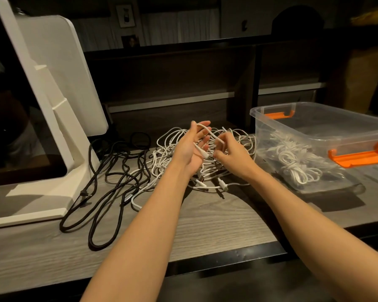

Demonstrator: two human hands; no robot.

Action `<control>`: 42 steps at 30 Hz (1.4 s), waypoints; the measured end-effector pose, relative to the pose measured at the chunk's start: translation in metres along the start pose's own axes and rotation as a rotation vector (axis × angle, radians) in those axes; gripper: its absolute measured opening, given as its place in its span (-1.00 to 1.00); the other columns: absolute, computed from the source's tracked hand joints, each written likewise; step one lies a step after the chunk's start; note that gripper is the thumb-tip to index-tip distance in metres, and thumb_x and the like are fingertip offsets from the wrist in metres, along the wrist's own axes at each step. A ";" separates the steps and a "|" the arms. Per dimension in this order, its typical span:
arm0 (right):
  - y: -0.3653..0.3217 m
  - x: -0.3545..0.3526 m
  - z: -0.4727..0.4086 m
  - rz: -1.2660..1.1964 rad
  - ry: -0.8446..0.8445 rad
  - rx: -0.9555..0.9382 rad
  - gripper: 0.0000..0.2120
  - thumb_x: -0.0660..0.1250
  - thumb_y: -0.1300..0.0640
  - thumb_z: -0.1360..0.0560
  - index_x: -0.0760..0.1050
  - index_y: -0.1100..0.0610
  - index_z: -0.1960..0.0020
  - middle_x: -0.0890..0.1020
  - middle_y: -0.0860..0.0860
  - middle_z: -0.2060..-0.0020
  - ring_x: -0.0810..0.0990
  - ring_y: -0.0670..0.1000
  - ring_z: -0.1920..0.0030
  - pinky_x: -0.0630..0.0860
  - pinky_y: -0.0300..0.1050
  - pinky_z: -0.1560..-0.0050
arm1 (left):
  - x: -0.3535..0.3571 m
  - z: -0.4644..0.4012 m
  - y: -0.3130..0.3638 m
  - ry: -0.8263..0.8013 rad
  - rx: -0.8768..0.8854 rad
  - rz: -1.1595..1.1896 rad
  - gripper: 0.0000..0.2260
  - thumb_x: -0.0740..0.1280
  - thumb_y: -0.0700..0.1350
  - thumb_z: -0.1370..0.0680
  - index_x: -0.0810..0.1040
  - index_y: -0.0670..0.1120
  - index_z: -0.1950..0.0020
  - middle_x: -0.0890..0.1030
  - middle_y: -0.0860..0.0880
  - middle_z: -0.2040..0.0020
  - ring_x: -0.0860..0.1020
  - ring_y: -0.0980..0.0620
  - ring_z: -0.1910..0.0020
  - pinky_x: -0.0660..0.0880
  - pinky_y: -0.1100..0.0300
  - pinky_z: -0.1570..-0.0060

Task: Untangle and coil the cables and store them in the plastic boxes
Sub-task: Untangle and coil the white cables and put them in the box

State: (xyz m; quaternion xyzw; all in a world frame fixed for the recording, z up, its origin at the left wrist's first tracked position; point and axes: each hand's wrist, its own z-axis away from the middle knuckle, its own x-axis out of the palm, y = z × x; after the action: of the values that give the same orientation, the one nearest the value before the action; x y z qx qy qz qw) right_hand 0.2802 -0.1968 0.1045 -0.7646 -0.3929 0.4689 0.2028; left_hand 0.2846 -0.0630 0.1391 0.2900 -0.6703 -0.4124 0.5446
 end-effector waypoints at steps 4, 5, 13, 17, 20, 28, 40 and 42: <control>0.008 0.002 -0.002 0.483 -0.071 0.030 -0.87 0.23 -0.02 -0.57 0.52 -0.01 0.00 0.50 -0.04 0.05 0.38 0.08 -0.16 0.24 -0.03 -0.11 | -0.005 0.001 0.004 0.001 -0.104 0.307 -0.67 0.17 0.05 -0.65 0.52 -0.09 0.20 0.56 0.00 0.38 0.56 0.09 0.33 0.55 0.13 0.08; 0.007 0.002 -0.001 0.554 -0.084 0.038 -0.81 0.22 -0.06 -0.57 0.54 -0.02 -0.07 0.51 0.01 -0.03 0.36 0.09 -0.20 0.24 -0.01 -0.18 | -0.007 0.001 0.004 -0.008 -0.143 0.335 -0.66 0.16 0.05 -0.66 0.49 -0.09 0.22 0.48 0.03 0.44 0.49 0.13 0.45 0.55 0.19 0.20; 0.008 0.007 -0.002 0.730 0.069 0.042 -0.69 0.11 -0.08 -0.62 0.51 0.01 -0.22 0.46 0.08 -0.20 0.31 0.12 -0.27 0.18 0.04 -0.27 | -0.026 -0.006 -0.002 0.061 -0.450 0.350 -0.64 0.10 -0.07 -0.68 0.36 -0.14 0.29 0.28 0.05 0.56 0.22 0.17 0.69 0.23 0.38 0.65; 0.006 0.006 -0.002 0.559 0.329 -0.073 -0.68 0.18 -0.07 -0.60 0.57 0.13 -0.08 0.44 0.10 -0.03 0.34 0.12 -0.10 0.22 0.00 -0.12 | -0.018 -0.006 -0.004 0.111 -0.414 -0.019 -0.70 0.08 -0.09 -0.69 0.33 -0.15 0.21 0.45 -0.07 0.42 0.23 0.17 0.62 0.22 0.42 0.63; 0.002 0.003 -0.003 0.388 0.429 -0.177 -0.72 0.34 -0.08 -0.51 0.60 0.14 0.02 0.41 0.04 0.08 0.35 0.05 0.00 0.31 -0.04 -0.01 | -0.011 -0.002 -0.006 0.080 -0.330 -0.368 -0.72 0.06 -0.07 -0.70 0.40 -0.17 0.11 0.61 -0.07 0.35 0.26 0.19 0.59 0.19 0.40 0.60; -0.012 -0.002 0.003 -0.171 0.170 -0.191 -0.65 0.45 0.02 -0.43 0.38 0.18 0.35 0.51 0.08 0.33 0.44 0.01 0.27 0.39 -0.20 0.18 | -0.015 -0.011 -0.011 0.001 -0.042 -0.714 -0.57 -0.04 0.08 -0.70 0.48 -0.14 0.08 0.40 0.01 0.39 0.29 0.16 0.50 0.24 0.36 0.53; -0.008 -0.001 -0.003 -0.389 0.031 0.066 -0.96 0.16 0.23 -0.61 0.32 0.11 0.01 0.42 0.02 0.15 0.41 -0.07 0.18 0.42 -0.28 0.17 | -0.013 0.001 -0.003 -0.377 -0.144 -0.720 -0.62 0.09 0.19 -0.64 0.40 0.01 0.27 0.28 0.08 0.46 0.16 0.15 0.51 0.07 0.29 0.48; 0.003 0.000 -0.006 -0.252 0.017 0.051 -0.96 0.24 0.17 -0.58 0.38 0.09 -0.01 0.49 0.03 0.12 0.48 -0.03 0.13 0.46 -0.14 0.07 | -0.016 -0.002 -0.004 -0.286 -0.074 -0.711 -0.60 0.13 0.13 -0.65 0.32 0.00 0.35 0.26 0.08 0.47 0.15 0.14 0.52 0.08 0.30 0.49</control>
State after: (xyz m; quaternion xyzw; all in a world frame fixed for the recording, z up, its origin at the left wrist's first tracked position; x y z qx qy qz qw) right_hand 0.2862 -0.1986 0.1053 -0.7077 -0.4722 0.4429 0.2829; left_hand 0.2897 -0.0523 0.1281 0.4240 -0.5817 -0.6358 0.2786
